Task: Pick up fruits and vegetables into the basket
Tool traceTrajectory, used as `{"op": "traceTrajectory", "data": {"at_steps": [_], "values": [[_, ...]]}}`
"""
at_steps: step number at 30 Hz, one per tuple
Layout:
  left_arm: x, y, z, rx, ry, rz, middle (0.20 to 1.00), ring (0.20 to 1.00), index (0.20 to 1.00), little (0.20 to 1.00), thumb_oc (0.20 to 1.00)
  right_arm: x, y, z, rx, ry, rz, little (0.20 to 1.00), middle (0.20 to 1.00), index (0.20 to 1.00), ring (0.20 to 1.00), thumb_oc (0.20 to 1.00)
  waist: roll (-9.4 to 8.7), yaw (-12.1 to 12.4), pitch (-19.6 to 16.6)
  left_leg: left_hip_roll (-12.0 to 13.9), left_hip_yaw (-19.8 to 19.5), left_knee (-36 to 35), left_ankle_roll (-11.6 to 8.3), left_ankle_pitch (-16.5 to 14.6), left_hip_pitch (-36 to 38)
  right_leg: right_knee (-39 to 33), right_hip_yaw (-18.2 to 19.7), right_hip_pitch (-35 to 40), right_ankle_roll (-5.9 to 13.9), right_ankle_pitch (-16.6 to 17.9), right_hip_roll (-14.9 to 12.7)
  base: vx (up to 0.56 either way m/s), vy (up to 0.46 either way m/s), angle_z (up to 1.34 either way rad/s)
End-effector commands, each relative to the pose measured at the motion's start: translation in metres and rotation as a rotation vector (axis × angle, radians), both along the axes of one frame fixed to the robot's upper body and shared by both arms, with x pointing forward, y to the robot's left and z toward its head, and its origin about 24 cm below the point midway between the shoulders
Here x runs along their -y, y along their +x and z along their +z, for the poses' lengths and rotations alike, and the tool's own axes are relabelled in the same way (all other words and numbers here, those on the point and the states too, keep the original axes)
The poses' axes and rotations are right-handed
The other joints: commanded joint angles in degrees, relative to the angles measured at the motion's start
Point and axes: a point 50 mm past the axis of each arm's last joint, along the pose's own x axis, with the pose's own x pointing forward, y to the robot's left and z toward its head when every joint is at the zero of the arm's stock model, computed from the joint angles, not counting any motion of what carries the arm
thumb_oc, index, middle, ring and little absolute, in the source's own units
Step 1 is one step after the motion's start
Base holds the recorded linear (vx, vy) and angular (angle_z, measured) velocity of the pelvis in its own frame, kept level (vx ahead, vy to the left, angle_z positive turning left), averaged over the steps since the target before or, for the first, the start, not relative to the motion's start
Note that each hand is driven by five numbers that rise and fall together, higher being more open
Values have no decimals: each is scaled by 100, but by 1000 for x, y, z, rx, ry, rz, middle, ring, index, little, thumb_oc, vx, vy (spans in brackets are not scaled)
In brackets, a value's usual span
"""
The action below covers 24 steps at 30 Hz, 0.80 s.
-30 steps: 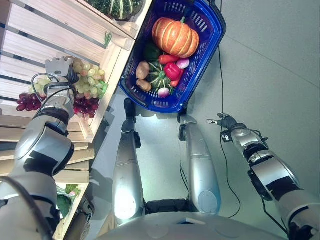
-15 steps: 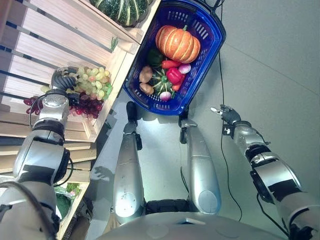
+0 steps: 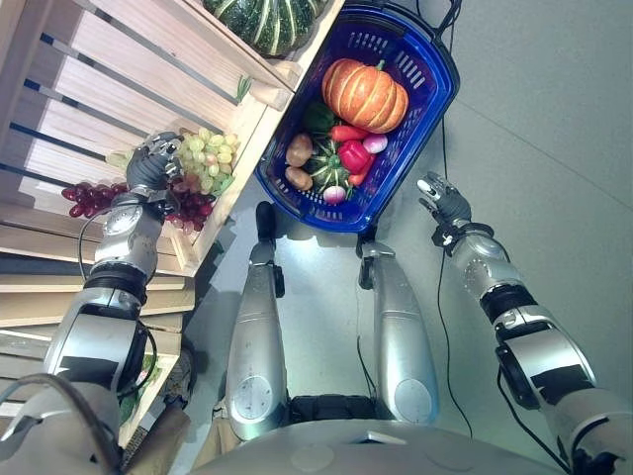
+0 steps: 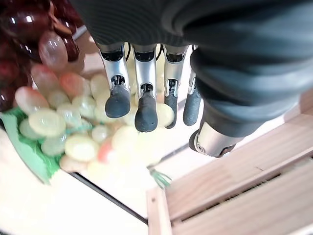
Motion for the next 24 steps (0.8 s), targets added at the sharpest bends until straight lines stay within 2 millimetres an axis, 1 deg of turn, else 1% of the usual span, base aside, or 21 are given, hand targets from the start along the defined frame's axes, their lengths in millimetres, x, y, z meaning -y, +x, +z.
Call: {"op": "traceTrajectory", "data": {"at_steps": [1,4,8,10,11,12,13,14,16,17,18,19,20,21,22,23,24], "values": [[2,1,5,72,-61,-15,200,200,200,200,200,7,-7,0,33,29,-8,1000,1000,1000,1000,1000,117,-121,-174,-466,278,307,471,-398,-142,-342,-390,374,-119,-56,168,0,0,0],[6,4,10,79,-56,-38,200,200,200,200,200,4,-5,3,31,28,-5,1000,1000,1000,1000,1000,127,-131,-174,-465,296,328,468,-397,-164,-322,-392,348,-121,-51,161,0,0,0],[10,6,13,61,14,-46,200,200,200,200,200,4,-5,3,28,22,-1,1000,1000,1000,1000,1000,144,-140,-174,-466,309,330,468,-388,-186,-313,-387,324,-121,-50,158,0,0,0],[7,7,15,-3,272,15,200,200,200,200,200,7,-5,3,27,20,1,1000,1000,1000,1000,1000,143,-149,-174,-451,331,346,466,-397,-204,-305,-390,307,-112,-55,151,0,0,0],[6,8,15,-27,363,35,200,200,200,200,200,7,-5,4,28,18,3,1000,1000,1000,1000,1000,143,-151,-174,-445,340,350,457,-381,-218,-311,-385,298,-112,-39,152,0,0,0],[3,8,16,-62,502,84,219,219,219,219,219,7,-4,6,28,17,4,1000,1000,1000,1000,1000,144,-159,-174,-443,345,353,451,-363,-235,-317,-374,287,-115,-29,159,0,0,0],[-1,8,17,-96,628,126,363,363,363,363,363,9,-5,7,29,15,6,1000,1000,1000,1000,1000,142,-163,-174,-439,347,358,451,-356,-251,-315,-368,275,-111,-28,162,-10,30,0],[-5,8,19,-128,771,169,476,476,476,476,476,11,-5,7,29,11,8,1000,1000,1000,1000,1000,145,-171,-174,-431,359,347,452,-345,-256,-326,-361,268,-109,-20,167,-7,32,-1],[-14,8,30,-159,1120,316,1000,1000,1000,1000,1000,14,-4,9,30,8,12,1000,1000,1000,1000,1000,138,-183,-174,-420,371,331,451,-322,-267,-356,-349,270,-111,2,180,-3,10,-2],[-18,8,38,-145,1265,415,1000,1000,1000,1000,1000,15,-4,10,31,8,15,1000,1000,1000,1000,1000,131,-190,-174,-407,377,339,450,-320,-286,-353,-337,252,-109,3,184,-1,9,-4],[-20,8,52,-104,1458,517,1000,1000,1000,1000,1000,18,-4,9,29,11,20,1000,1000,1000,1000,1000,95,-194,-174,-397,368,355,445,-329,-291,-367,-330,260,-110,1,188,1,3,-4],[-21,8,54,-97,1482,537,1000,1000,1000,1000,1000,18,-4,9,29,11,21,1000,1000,1000,1000,1000,87,-191,-174,-395,368,355,445,-328,-291,-372,-335,264,-111,2,187,2,-9,-5],[-21,9,61,-83,1603,581,1000,1000,1000,1000,1000,19,-5,8,28,13,22,1000,1000,1000,1000,1000,62,-193,-174,-392,362,364,441,-331,-301,-369,-343,258,-110,2,185,-2,-20,-4],[-20,10,65,-74,1686,604,1000,1000,1000,1000,1000,19,-4,7,28,17,25,1000,1000,1000,1000,1000,35,-201,-174,-383,353,372,431,-328,-311,-372,-348,252,-99,18,184,-6,-49,-2],[-20,13,70,-85,1809,611,1000,1000,1000,1000,1000,18,-3,6,28,25,26,1000,1000,1000,1000,1000,-17,-209,-174,-376,343,385,425,-323,-332,-371,-376,239,-93,33,178,-6,-42,0],[-20,13,70,-85,1809,611,1000,1000,1000,1000,1000,18,-3,6,28,25,26,1000,1000,1000,1000,1000,-17,-209,-174,-376,343,385,425,-323,-332,-371,-376,239,-93,33,178,-5,-44,1],[-21,15,69,-106,1865,600,1000,1000,1000,1000,1000,18,-2,6,27,28,28,1000,1000,1000,1000,1000,-47,-216,-174,-363,344,391,417,-307,-354,-370,-381,218,-91,54,177,0,0,0]]}}
